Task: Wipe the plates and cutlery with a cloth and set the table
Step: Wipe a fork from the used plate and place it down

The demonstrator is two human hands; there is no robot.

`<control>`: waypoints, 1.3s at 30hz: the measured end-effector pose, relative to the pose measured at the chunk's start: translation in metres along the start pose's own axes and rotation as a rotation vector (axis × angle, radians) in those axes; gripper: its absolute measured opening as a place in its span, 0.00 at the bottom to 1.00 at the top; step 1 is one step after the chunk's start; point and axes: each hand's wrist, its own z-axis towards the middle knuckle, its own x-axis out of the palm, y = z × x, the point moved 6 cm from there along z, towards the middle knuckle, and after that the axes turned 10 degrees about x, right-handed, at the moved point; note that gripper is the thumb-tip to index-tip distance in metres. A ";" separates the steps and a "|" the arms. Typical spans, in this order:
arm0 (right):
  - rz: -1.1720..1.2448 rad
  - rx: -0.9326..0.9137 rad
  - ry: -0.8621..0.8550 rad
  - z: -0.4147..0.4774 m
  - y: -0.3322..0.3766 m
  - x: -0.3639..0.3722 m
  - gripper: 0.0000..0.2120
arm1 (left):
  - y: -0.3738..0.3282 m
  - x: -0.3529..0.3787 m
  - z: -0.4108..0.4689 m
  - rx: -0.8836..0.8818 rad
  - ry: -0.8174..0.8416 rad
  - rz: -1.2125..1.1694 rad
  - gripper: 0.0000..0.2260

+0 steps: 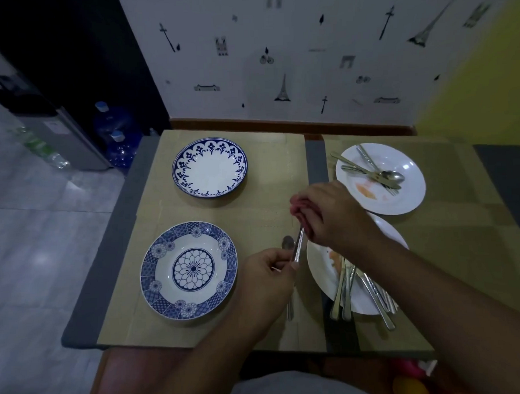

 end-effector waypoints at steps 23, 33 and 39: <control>0.017 0.213 -0.041 -0.010 -0.021 -0.015 0.13 | 0.007 0.003 0.003 -0.085 -0.008 0.074 0.10; 0.076 0.204 -0.014 -0.023 -0.012 -0.018 0.18 | 0.017 0.010 0.003 -0.140 0.036 -0.009 0.12; 0.093 0.099 0.005 -0.028 0.004 -0.002 0.14 | 0.015 0.011 0.005 -0.135 0.046 -0.052 0.11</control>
